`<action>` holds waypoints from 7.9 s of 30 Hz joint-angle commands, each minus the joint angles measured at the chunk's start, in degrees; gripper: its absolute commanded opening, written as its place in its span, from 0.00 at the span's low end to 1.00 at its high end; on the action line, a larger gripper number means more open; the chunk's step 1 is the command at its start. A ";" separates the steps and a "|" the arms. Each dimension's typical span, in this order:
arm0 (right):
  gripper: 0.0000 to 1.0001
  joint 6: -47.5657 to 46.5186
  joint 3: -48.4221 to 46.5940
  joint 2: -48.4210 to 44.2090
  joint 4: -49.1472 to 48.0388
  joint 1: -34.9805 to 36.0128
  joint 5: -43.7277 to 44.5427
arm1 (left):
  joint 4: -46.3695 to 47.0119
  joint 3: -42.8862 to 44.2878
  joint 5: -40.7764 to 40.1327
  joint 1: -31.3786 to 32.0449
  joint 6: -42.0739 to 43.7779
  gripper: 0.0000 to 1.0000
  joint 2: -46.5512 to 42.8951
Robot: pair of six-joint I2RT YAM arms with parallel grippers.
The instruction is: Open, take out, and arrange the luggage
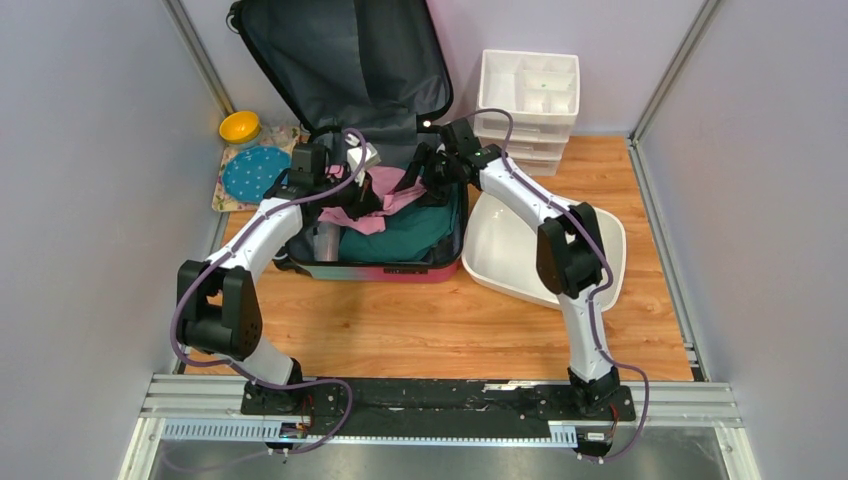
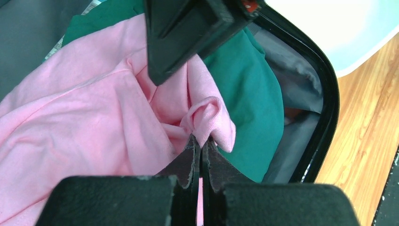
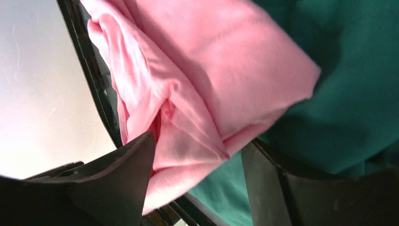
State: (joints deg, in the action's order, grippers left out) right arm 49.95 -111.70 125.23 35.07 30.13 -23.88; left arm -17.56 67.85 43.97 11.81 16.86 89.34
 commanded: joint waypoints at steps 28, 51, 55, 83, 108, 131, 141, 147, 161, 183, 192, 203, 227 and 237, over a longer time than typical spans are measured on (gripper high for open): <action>0.00 -27.63 8.87 -16.16 16.34 -13.08 3.40 | -5.56 18.71 -5.47 -11.02 -25.20 0.74 10.58; 0.00 -29.30 9.92 -14.31 14.76 -14.84 6.57 | 4.47 10.01 -14.78 -0.48 -35.94 0.86 12.96; 0.00 -29.21 9.83 -14.40 14.59 -14.84 6.22 | 6.31 9.75 -14.35 0.67 -36.28 0.71 12.88; 0.00 -28.33 6.23 -23.53 11.77 -15.45 -1.35 | 4.99 14.23 -14.96 4.80 -24.95 0.00 2.07; 0.00 -40.18 23.10 -43.75 23.37 -38.98 1.29 | 8.85 23.90 -10.92 22.53 -29.43 0.00 10.32; 0.10 -57.33 41.31 -37.35 11.68 -49.03 14.91 | 13.61 26.10 -11.63 31.87 -26.98 0.35 28.70; 0.77 -53.13 35.42 -40.22 21.27 -48.76 2.54 | -1.41 22.33 -8.20 24.67 -22.14 0.71 10.44; 0.76 -47.42 32.08 -43.84 20.13 -43.41 -3.89 | -15.99 16.53 -0.99 15.18 -6.25 0.70 3.05; 0.75 -37.56 27.59 -40.15 12.83 -25.92 -8.73 | -22.26 11.33 -11.70 15.96 19.08 0.75 6.36; 0.75 -37.13 24.86 -38.31 12.66 -25.12 -10.92 | -20.59 17.22 -9.18 11.48 14.20 0.00 11.04; 0.79 -30.72 25.39 -37.17 4.93 -17.75 -12.07 | -13.12 20.91 3.22 3.22 -7.27 0.00 10.50; 0.86 -11.82 20.39 -26.72 -4.48 -5.44 -1.88 | -6.44 17.49 5.96 1.81 -12.29 0.00 8.40; 0.00 -13.64 7.18 -12.89 -4.49 -2.09 -4.59 | -4.13 12.38 10.88 3.31 -12.82 0.35 3.74; 0.00 -27.71 19.75 -30.30 13.35 -12.89 -8.38 | -2.21 9.14 10.35 -3.20 -17.83 0.68 -2.41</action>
State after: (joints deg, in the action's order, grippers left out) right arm 28.82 -95.66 102.45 40.34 20.99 -29.67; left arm -21.50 77.65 52.49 9.61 0.08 90.56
